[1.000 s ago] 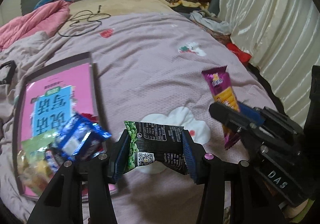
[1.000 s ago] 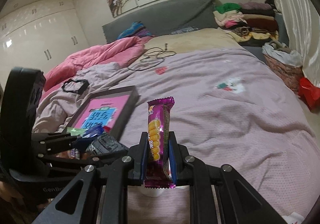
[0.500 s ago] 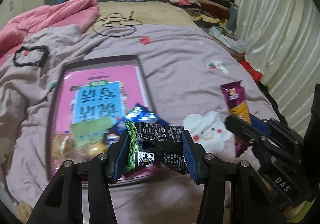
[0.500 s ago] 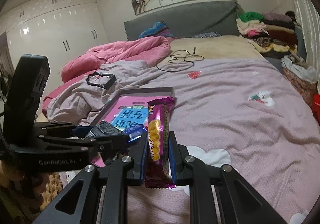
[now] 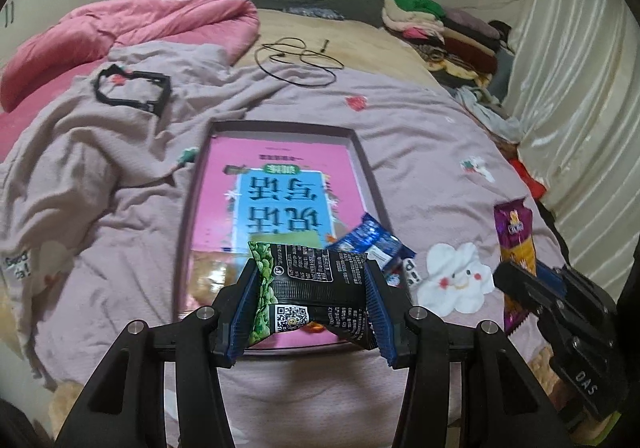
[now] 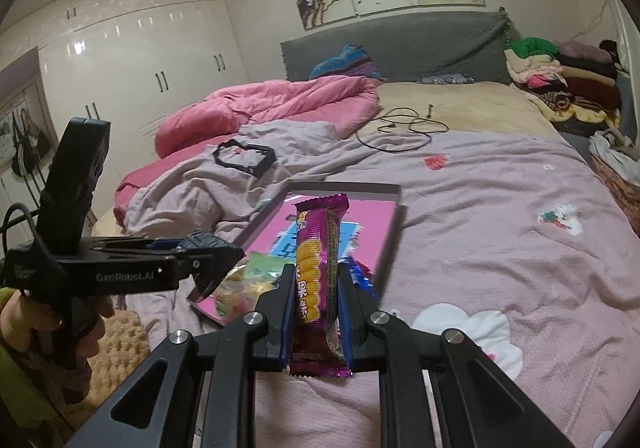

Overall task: Organize snacks
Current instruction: 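Carry the pea snack bag and wafer pack over the pink tray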

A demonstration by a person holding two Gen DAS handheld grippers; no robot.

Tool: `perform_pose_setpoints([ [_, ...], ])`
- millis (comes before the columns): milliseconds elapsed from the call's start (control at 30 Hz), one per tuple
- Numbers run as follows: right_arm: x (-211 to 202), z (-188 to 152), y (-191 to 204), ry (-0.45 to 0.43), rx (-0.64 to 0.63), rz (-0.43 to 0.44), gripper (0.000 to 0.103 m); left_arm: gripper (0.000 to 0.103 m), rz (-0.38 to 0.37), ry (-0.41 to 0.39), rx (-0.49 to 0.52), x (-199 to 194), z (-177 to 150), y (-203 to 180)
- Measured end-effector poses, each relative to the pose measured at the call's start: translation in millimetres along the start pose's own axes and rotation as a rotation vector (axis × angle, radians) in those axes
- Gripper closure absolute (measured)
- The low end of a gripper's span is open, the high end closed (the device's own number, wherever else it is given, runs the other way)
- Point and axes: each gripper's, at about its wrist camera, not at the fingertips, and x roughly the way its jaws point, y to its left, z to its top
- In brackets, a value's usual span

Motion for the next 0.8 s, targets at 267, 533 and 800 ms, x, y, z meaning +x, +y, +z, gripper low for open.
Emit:
perform_pose_setpoints([
  [267,4,5,19,0.004,-0.021,0.037,0.084,0.051,0.014,-0.03,-0.044,-12,2,21],
  [533,5,8,32,0.005,-0.048,0.05,0.084,0.051,0.049,-0.076,-0.082,-24,4,44],
  [800,12,5,37,0.026,-0.055,0.059,0.084,0.051,0.082,-0.071,-0.126,-23,1,67],
])
